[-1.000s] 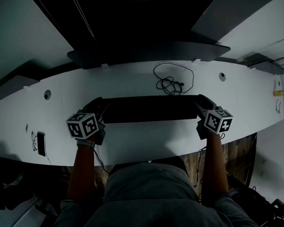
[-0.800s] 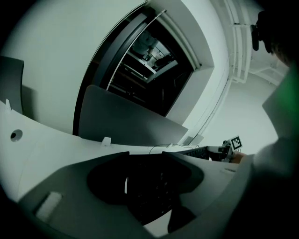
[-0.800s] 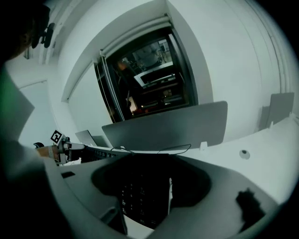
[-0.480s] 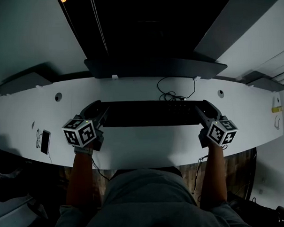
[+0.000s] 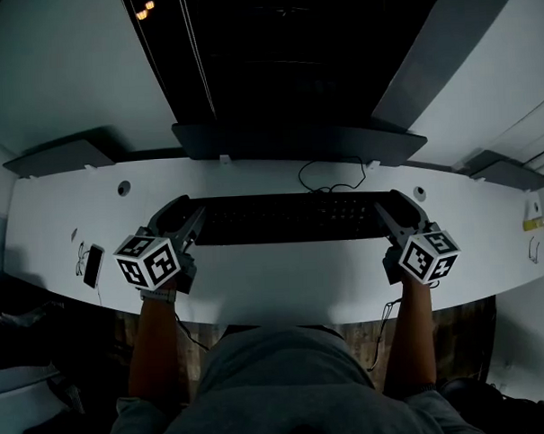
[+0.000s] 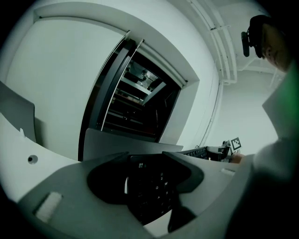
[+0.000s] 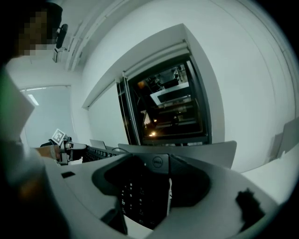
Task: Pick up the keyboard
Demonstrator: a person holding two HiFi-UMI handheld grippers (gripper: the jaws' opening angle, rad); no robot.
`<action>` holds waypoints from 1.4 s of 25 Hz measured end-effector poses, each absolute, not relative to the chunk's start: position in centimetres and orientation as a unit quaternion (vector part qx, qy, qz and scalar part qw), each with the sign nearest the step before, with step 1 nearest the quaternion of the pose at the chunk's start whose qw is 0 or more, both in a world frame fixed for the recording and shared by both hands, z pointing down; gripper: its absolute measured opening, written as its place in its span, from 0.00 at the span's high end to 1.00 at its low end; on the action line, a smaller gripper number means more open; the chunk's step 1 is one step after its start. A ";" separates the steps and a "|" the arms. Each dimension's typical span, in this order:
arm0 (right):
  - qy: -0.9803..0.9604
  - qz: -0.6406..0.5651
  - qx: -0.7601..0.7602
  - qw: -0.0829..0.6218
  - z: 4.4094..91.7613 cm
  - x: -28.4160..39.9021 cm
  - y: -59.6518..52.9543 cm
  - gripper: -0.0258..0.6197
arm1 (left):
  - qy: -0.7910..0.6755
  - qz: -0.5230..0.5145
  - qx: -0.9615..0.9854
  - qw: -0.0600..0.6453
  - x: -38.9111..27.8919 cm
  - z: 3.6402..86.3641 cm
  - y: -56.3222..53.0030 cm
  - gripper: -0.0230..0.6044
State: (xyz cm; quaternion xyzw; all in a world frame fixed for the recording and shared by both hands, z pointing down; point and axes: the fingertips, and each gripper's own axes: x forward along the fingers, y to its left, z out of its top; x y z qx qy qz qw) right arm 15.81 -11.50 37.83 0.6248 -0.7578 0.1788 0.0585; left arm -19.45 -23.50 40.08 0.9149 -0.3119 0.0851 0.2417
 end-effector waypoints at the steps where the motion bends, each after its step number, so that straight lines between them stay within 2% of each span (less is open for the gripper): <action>1: -0.760 0.174 0.624 0.056 37.3 15.9 -11.4 0.59 | -0.314 0.082 0.916 0.237 -19.4 39.6 -23.3 0.64; 23: -0.761 0.073 0.645 0.005 25.1 19.6 -9.7 0.59 | -0.310 0.011 0.942 0.130 -15.5 26.4 -23.4 0.64; 35: -0.756 0.036 0.653 -0.013 21.7 19.6 -9.0 0.59 | -0.302 -0.014 0.949 0.093 -15.1 22.6 -23.5 0.64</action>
